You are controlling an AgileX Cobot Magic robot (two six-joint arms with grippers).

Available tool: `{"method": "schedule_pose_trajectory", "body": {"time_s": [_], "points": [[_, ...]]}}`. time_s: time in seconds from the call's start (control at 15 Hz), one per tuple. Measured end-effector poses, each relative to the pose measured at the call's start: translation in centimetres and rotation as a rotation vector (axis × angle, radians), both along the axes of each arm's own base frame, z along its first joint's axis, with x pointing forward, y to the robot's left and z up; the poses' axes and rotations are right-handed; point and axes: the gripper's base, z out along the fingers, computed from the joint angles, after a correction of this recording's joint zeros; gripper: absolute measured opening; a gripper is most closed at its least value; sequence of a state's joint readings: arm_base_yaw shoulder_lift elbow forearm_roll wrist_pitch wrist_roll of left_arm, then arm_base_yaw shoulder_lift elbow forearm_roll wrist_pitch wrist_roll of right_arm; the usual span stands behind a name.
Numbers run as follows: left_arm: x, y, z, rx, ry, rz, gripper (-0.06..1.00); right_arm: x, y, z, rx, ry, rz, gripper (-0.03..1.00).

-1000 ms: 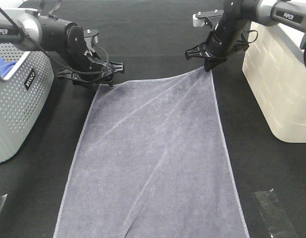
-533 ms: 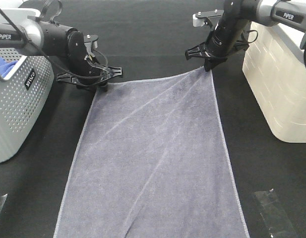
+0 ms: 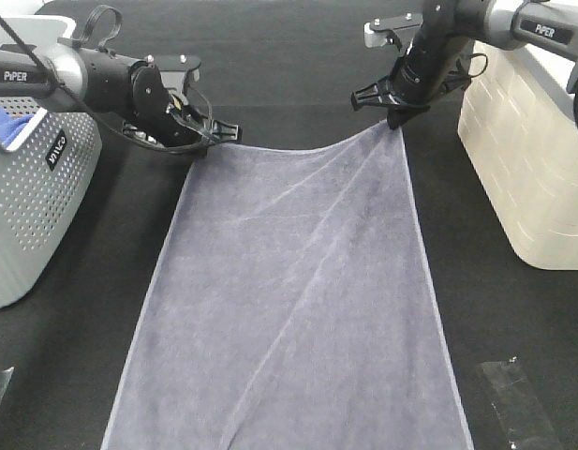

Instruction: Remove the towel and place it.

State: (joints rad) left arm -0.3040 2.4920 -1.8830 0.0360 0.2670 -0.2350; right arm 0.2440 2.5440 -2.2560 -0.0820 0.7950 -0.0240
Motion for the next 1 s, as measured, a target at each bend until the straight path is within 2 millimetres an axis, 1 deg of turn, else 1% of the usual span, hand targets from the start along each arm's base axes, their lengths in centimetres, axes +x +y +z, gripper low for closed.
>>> {"method": "schedule_pose_trajectory", "body": {"time_s": [0.2,0.27,0.33,0.47,0.6,0.73,0.87,0.93,1.0], "points": [[1.0,-0.1,1.2,0.020,-0.158,-0.048,0.00,0.9,0.2,0.5,0.024,-0.113,0.011,0.00],[1.4,0.1,1.7,0.017,-0.201,-0.050,0.00,1.2,0.3,0.8,0.032,-0.153,0.015,0.00],[1.9,0.8,2.2,0.003,-0.253,-0.040,0.00,1.5,0.4,1.0,0.040,-0.193,0.019,0.00],[2.9,2.9,3.1,-0.019,-0.345,-0.005,0.00,2.1,0.6,1.6,0.059,-0.290,0.030,0.00],[3.8,4.9,3.4,-0.034,-0.416,0.028,0.00,2.7,0.8,2.2,0.088,-0.388,0.036,0.00],[4.5,4.9,2.4,-0.042,-0.450,0.026,0.00,3.2,1.0,2.3,0.104,-0.458,0.043,0.00],[5.2,4.7,0.9,-0.039,-0.467,0.015,0.00,3.7,0.8,0.9,0.091,-0.492,0.055,0.00],[5.6,4.6,0.2,-0.039,-0.474,0.014,0.00,3.9,0.4,-0.2,0.092,-0.496,0.051,0.00],[6.1,4.5,-0.1,-0.042,-0.493,0.014,0.00,4.2,-0.1,-1.0,0.098,-0.508,0.039,0.00]]}}
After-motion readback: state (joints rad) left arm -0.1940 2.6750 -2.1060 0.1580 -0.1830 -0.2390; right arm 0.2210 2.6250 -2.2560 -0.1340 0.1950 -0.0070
